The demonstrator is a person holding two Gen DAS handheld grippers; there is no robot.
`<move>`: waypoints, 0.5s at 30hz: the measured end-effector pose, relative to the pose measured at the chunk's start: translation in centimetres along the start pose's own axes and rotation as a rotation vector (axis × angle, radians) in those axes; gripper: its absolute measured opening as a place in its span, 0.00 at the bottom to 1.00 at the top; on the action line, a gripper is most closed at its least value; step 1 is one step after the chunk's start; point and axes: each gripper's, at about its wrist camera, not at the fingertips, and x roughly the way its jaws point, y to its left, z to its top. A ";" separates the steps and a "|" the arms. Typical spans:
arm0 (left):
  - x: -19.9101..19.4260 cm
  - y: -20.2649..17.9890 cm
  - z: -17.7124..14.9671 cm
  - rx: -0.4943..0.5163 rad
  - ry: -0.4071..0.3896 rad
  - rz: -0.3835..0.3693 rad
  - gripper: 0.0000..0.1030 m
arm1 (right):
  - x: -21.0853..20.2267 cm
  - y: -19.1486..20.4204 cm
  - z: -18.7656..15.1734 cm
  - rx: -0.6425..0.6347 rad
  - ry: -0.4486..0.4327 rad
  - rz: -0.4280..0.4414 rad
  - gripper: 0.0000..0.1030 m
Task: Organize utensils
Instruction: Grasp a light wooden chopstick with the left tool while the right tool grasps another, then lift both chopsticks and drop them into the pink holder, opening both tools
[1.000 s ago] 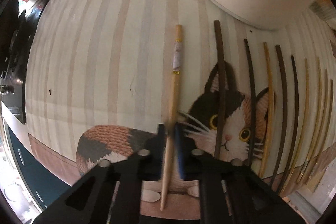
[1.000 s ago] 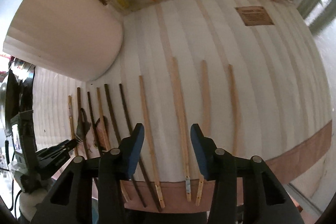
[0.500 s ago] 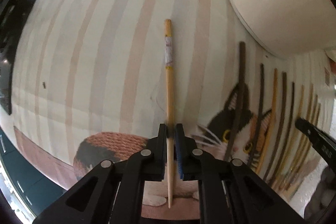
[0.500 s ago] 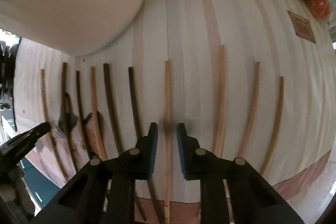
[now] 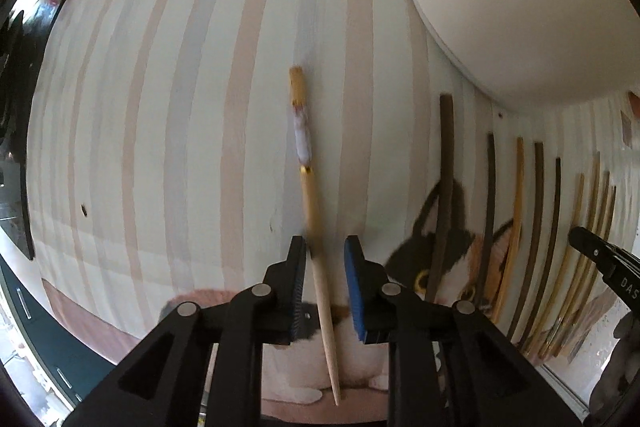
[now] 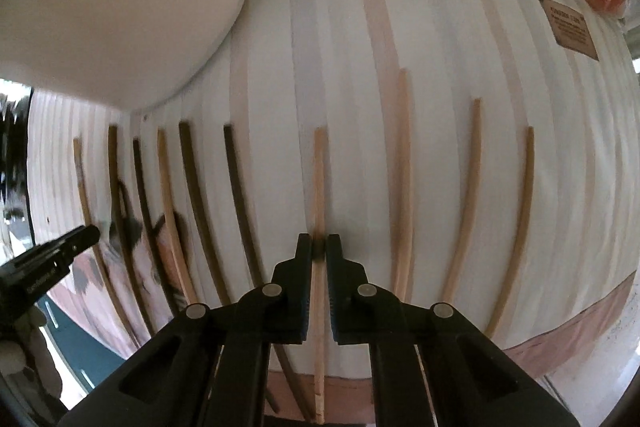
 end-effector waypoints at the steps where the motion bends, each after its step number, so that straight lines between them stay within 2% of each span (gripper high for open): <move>1: -0.2 0.0 0.6 0.002 -0.001 0.005 0.18 | 0.0 0.1 0.3 0.001 -0.003 -0.007 0.09; 3: -0.3 -0.7 2.6 0.005 0.000 0.013 0.18 | -0.2 0.4 0.7 -0.009 -0.005 -0.033 0.09; 6: -0.9 -1.1 3.8 0.008 -0.007 0.024 0.17 | 0.0 1.2 1.9 -0.016 0.003 -0.063 0.09; 8: -1.1 -1.3 4.9 0.013 -0.028 0.027 0.12 | 0.4 1.8 2.1 -0.015 -0.011 -0.079 0.08; 10: -1.2 -2.5 4.8 0.024 -0.046 0.042 0.05 | 0.4 3.1 3.1 -0.006 -0.025 -0.091 0.06; 15: -2.5 -3.7 4.6 0.041 -0.100 0.064 0.04 | 0.3 2.5 2.1 0.018 -0.072 -0.063 0.06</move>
